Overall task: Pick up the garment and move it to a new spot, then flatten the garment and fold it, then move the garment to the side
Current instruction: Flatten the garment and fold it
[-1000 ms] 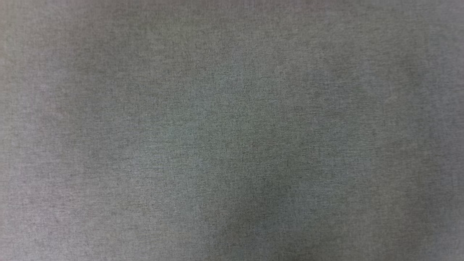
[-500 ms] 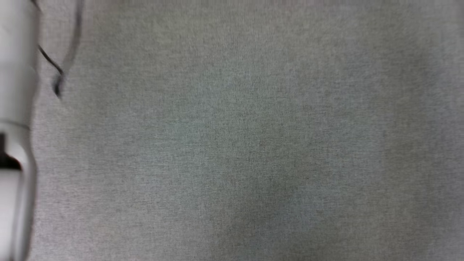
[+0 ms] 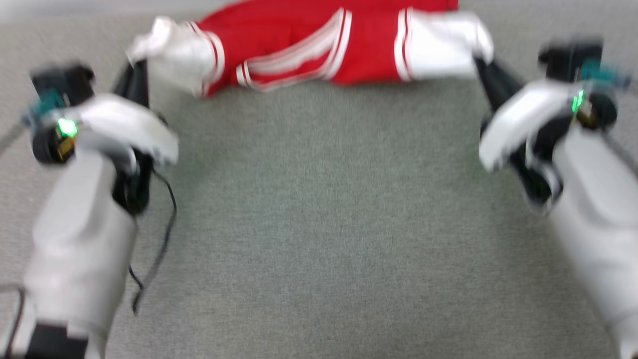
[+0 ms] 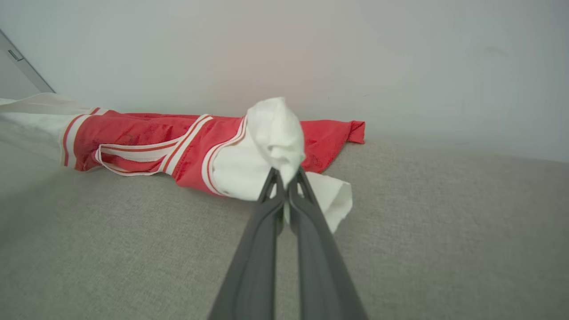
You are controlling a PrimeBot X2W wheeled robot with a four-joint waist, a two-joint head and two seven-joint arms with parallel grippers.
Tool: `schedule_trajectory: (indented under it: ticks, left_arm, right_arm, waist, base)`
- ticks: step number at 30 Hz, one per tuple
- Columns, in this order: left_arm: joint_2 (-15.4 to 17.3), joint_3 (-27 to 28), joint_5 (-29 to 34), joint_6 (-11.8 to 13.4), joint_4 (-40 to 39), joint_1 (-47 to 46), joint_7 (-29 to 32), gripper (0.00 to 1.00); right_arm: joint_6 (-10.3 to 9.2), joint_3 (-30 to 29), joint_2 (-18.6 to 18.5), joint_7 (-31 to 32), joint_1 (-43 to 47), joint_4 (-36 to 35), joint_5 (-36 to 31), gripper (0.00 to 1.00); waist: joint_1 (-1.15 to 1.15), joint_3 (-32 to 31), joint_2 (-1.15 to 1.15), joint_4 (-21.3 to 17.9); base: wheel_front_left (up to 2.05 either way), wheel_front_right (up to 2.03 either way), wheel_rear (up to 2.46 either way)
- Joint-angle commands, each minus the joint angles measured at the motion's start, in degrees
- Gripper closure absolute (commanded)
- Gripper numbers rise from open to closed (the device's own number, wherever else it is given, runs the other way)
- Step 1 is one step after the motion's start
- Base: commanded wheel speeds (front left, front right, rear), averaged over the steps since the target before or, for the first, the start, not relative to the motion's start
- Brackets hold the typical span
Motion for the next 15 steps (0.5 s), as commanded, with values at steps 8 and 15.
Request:
schedule_trajectory:
  ticks: [8, 15]
  left_arm:
    - [2.0, 3.4, -0.4, 5.6, -15.2, 20.8, 0.0, 1.00]
    - [4.5, 5.2, -2.7, 12.9, -30.6, 40.3, 4.2, 1.00]
  right_arm:
    - [-0.03, -2.3, -2.8, -0.5, 17.8, -7.2, 1.4, 1.00]
    - [-0.02, -8.9, -2.4, 1.3, 34.0, -15.3, -1.4, 1.00]
  waist:
    - [0.00, -9.2, 0.00, 0.0]
    - [0.00, -14.2, 0.00, -0.6]
  base:
    - [0.00, 0.00, 0.00]
    - [0.00, 0.00, 0.00]
